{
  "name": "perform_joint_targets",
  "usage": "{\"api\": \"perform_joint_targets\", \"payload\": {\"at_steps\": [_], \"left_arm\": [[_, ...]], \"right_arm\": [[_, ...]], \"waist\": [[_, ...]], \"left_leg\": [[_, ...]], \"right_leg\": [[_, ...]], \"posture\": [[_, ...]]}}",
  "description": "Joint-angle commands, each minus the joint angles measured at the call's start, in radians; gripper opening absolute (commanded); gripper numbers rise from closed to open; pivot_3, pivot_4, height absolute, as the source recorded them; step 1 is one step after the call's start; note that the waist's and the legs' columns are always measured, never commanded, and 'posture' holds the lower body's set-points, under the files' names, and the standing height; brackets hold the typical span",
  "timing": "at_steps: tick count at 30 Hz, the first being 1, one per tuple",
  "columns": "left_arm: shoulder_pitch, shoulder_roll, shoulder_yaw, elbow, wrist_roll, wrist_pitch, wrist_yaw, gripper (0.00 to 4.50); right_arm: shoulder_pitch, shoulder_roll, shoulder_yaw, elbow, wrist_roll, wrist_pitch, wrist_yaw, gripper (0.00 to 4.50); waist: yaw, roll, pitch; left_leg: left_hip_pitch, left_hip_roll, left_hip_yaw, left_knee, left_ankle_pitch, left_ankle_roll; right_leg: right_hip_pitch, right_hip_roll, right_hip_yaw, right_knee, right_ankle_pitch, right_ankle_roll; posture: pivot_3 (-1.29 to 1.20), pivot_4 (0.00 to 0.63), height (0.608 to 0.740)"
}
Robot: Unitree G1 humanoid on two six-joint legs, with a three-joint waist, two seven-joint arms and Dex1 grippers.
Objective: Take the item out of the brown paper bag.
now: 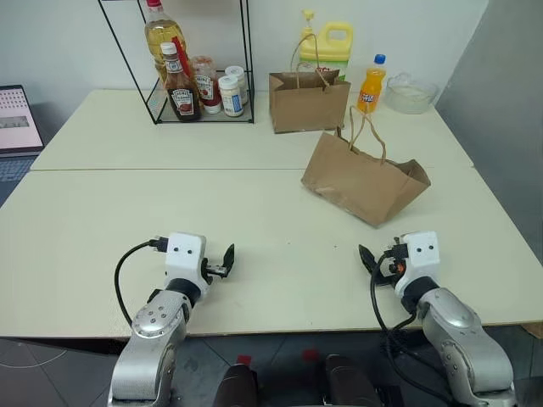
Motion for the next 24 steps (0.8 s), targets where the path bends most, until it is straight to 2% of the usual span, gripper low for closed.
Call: {"api": "perform_joint_targets", "payload": {"at_steps": [1, 5, 24], "left_arm": [[-0.007, 0.020, -0.038, 0.008, 0.022, -0.033, -0.014, 4.44], [-0.018, -0.008, -0.022, 0.020, -0.007, -0.051, -0.010, 4.44], [-0.076, -0.017, -0.033, 0.061, -0.001, -0.076, -0.012, 4.44]], "right_arm": [[-0.006, -0.005, 0.002, -0.013, -0.017, -0.046, 0.003, 4.50], [-0.011, -0.010, -0.001, -0.009, -0.025, -0.059, 0.012, 4.50], [-0.018, 0.005, 0.005, -0.035, -0.025, -0.039, 0.003, 4.50]], "waist": [[0.000, 0.000, 0.000], [0.000, 0.000, 0.000], [0.001, 0.000, 0.000]], "left_leg": [[0.000, 0.000, 0.000, 0.000, 0.000, 0.000], [0.000, 0.000, 0.000, 0.000, 0.000, 0.000], [0.000, 0.000, -0.001, 0.000, 0.000, 0.000]], "right_leg": [[0.000, 0.000, 0.000, 0.000, 0.000, 0.000], [0.000, 0.000, 0.000, 0.000, 0.000, 0.000], [0.000, 0.000, 0.000, 0.001, 0.000, 0.000]], "posture": [[0.00, 0.150, 0.740], [0.00, 0.150, 0.740], [0.00, 0.150, 0.740]]}}
